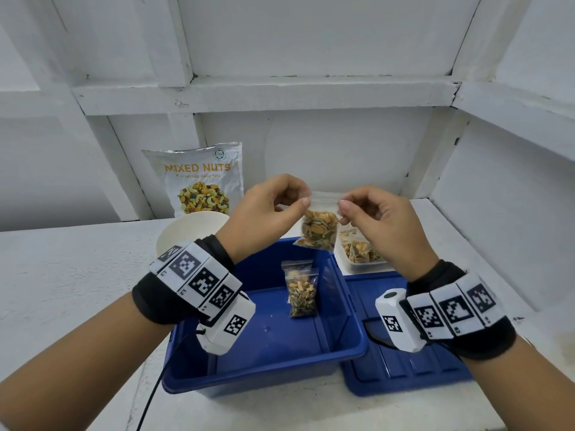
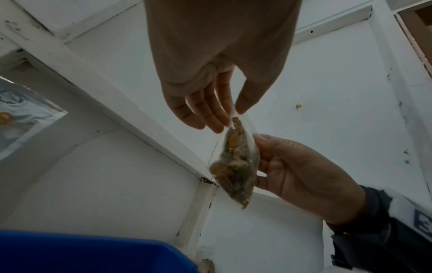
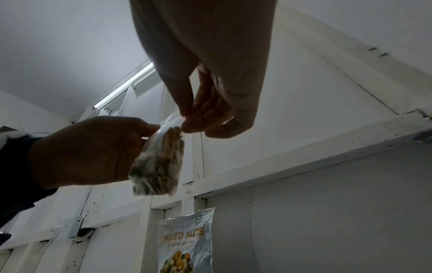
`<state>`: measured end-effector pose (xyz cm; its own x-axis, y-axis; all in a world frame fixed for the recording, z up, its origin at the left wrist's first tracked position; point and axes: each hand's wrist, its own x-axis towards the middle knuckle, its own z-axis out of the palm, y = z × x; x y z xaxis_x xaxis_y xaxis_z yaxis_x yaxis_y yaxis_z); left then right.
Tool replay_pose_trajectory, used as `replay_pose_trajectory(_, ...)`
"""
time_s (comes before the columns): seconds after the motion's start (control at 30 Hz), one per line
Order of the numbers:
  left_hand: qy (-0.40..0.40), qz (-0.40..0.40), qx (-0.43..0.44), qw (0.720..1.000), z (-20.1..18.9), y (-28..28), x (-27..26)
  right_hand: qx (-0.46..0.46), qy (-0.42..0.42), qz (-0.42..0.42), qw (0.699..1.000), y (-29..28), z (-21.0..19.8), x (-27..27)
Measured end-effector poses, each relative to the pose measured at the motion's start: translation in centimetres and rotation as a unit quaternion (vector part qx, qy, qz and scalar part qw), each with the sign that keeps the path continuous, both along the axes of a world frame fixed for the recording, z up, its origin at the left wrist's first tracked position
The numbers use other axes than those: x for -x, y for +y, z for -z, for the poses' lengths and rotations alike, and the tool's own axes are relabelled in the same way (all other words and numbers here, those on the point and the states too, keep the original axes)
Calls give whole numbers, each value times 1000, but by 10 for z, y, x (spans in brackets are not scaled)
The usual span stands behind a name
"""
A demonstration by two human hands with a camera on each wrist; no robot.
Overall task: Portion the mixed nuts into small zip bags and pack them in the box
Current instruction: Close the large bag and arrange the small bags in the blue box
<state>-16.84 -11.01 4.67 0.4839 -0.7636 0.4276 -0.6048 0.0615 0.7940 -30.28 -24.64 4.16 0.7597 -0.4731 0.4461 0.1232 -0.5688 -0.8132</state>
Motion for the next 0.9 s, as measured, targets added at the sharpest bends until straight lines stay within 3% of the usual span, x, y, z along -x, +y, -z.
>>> replay_pose_trajectory(0.4,-94,-24,-18,995,4,4,6,52,5,0,999,9,3,3)
replay_pose_trajectory(0.67,-66,4,-28,997,0,7,11,78,1,-3,997,13,1,7)
replay_pose_trajectory(0.9,-86,21,-48,995,-4,8,13,86,-3,-9,996,15,2,12)
